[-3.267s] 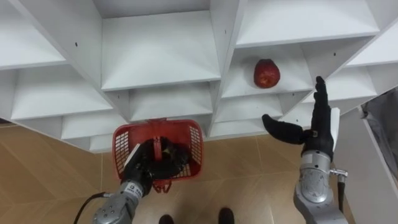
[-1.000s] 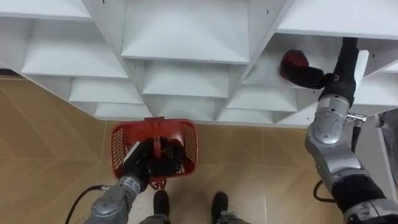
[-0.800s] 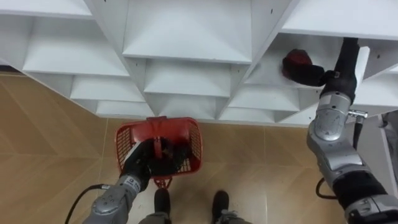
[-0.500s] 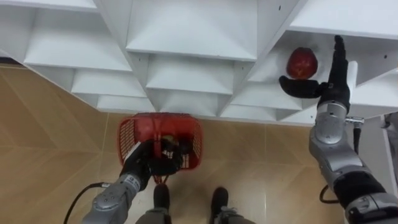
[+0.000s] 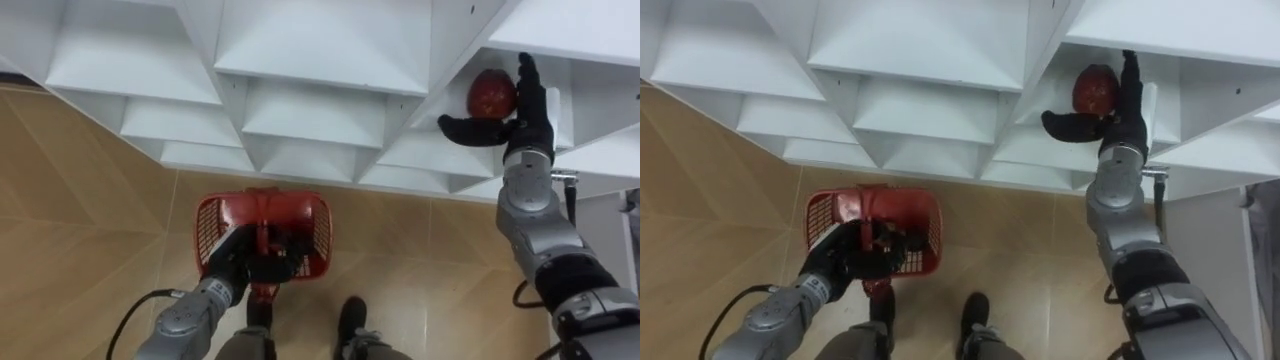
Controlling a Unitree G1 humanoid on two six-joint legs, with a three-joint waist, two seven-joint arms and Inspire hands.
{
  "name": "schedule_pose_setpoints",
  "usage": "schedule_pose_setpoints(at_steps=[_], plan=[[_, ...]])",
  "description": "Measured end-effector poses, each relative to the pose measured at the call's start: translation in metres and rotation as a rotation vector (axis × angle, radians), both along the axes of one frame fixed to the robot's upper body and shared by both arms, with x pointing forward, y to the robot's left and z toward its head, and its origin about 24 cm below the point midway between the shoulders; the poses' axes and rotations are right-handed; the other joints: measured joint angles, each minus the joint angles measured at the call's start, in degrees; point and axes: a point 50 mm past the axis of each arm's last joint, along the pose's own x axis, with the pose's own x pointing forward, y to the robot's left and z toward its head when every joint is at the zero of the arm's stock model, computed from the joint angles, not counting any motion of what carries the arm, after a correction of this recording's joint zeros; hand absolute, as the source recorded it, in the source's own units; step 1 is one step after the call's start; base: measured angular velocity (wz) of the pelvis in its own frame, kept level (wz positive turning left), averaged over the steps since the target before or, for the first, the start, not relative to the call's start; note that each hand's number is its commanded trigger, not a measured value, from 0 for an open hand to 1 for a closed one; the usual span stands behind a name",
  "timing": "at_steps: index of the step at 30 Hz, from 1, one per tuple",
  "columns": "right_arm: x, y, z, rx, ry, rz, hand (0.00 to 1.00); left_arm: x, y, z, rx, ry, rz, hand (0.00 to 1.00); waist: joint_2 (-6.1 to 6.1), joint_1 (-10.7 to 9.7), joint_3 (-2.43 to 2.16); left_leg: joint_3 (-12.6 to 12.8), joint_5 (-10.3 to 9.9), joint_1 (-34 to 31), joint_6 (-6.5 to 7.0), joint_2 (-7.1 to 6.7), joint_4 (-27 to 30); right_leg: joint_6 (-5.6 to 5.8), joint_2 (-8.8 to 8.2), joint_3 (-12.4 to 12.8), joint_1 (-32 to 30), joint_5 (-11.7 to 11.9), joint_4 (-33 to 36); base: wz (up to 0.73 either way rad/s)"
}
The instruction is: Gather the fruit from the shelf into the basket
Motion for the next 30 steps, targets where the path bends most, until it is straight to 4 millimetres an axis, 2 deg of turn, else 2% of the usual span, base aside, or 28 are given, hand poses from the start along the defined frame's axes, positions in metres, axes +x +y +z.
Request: schedule_pose_setpoints(at_steps=[10,11,12,13,14,17,21,30], plan=[[-0.001,-0.006,-0.001,-0.034,0.020,-0.003,0.00,-0.002,0.003,-0.003,0.011,0.027,0.005,1.00,0.02,0.10,0.01,-0.45,0.06,-1.06,0.08,-0.02,0.61,-0.01,-0.11,-0.59,-0.53,0.00,0.09,0.02],[0.000,-0.006,0.000,-0.035,0.016,-0.005,0.08,-0.003,0.004,-0.003,0.015,0.030,0.008,1.00,0.02,0.10,0.01,-0.46,0.08,-1.23,0.09,-0.03,0.61,-0.02,-0.12,-0.73,-0.74,0.02,0.12,0.00],[0.000,-0.006,0.001,-0.035,0.012,-0.008,0.58,-0.003,0.005,-0.003,0.020,0.033,0.009,1.00,0.02,0.11,0.01,-0.46,0.08,-1.31,0.10,-0.06,0.61,-0.02,-0.15,-0.78,-0.85,0.02,0.16,0.00],[0.000,-0.006,0.001,-0.035,0.011,-0.009,0.95,-0.003,0.006,-0.003,0.021,0.033,0.009,1.00,0.02,0.11,0.01,-0.46,0.08,-1.34,0.10,-0.06,0.61,-0.02,-0.15,-0.79,-0.88,0.02,0.17,0.00],[0.001,-0.006,0.002,-0.035,0.008,-0.013,1.00,-0.003,0.007,-0.003,0.024,0.033,0.010,1.00,0.02,0.13,0.01,-0.46,0.08,-1.36,0.10,-0.06,0.61,-0.02,-0.16,-0.82,-0.90,0.02,0.17,0.00],[0.001,-0.009,0.004,-0.037,-0.002,-0.039,1.00,-0.002,0.007,-0.003,0.023,0.031,0.011,1.00,0.02,0.03,0.01,-0.56,0.12,-1.43,0.16,-0.26,0.57,0.00,-0.31,-0.82,-1.08,-0.01,0.42,0.01],[0.000,-0.026,0.010,-0.043,-0.010,-0.100,1.00,0.000,0.004,-0.001,0.016,0.023,0.007,1.00,0.00,-0.05,0.02,-0.58,0.35,-1.51,0.50,-0.96,0.49,0.36,-1.03,-0.70,-1.55,-0.43,1.50,0.04],[0.000,-0.027,0.009,-0.047,0.003,-0.106,1.00,-0.001,0.004,-0.002,0.023,0.032,0.008,1.00,-0.16,0.03,0.11,-0.64,0.48,-1.74,0.67,-1.08,0.54,0.42,-1.10,-0.64,-1.79,-0.51,1.87,0.00]])
